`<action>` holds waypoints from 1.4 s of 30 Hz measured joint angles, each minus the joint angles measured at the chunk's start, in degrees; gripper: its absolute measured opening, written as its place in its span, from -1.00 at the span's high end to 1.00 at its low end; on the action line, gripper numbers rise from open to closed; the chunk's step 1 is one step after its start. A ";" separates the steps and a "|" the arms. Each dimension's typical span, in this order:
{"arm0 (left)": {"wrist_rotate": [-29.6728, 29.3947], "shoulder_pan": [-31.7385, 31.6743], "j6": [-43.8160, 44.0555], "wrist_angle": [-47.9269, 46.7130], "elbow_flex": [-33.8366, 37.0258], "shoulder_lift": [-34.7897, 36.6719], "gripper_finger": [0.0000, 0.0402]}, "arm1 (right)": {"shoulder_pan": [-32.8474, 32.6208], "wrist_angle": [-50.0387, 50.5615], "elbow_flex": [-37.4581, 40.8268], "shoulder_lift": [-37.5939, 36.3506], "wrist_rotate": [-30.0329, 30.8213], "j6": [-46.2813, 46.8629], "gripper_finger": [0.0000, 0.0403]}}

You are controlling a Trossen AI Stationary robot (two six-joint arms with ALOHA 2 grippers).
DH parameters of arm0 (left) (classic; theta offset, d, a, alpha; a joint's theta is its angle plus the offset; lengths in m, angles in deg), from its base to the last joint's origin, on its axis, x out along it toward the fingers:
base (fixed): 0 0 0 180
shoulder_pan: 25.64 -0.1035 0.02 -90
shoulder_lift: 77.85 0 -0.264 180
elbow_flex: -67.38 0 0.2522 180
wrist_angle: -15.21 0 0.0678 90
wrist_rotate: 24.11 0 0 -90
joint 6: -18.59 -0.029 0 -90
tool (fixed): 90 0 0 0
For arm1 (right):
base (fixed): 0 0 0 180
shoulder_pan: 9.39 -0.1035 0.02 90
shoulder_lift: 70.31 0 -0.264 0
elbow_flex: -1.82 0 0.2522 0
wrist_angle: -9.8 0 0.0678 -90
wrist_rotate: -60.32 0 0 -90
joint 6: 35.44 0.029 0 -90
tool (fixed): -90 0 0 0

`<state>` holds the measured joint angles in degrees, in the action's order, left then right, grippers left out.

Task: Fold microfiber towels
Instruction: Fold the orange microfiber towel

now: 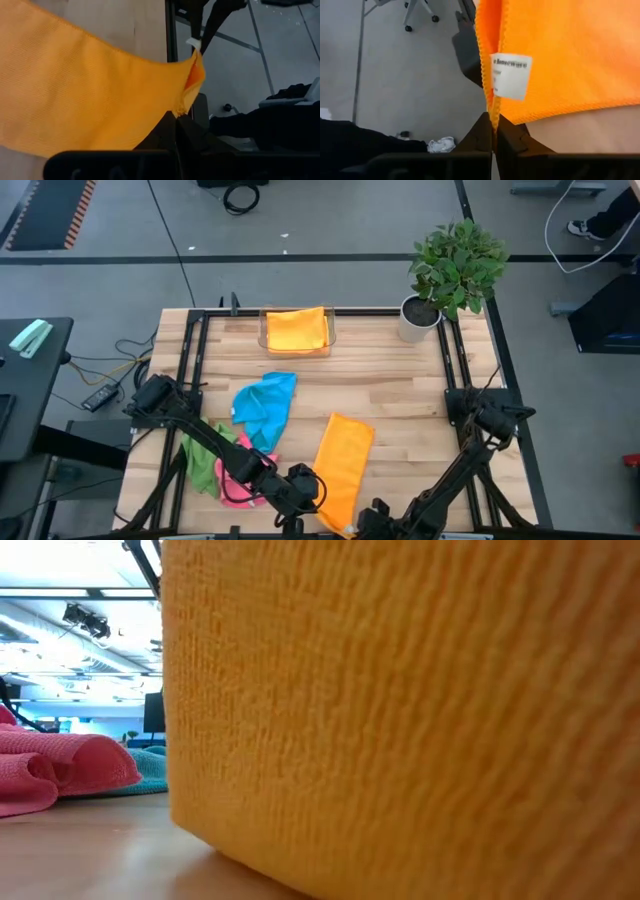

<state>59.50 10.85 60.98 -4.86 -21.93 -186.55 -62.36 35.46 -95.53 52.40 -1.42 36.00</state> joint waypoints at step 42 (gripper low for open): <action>-3.50 -26.50 -1.46 -12.12 -0.06 -3.51 0.97 | 41.90 15.35 37.11 -36.01 -29.11 -46.00 0.99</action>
<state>56.00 -15.64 59.51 -16.99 -21.99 -190.06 -20.46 50.81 -58.42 16.39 -30.52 -10.00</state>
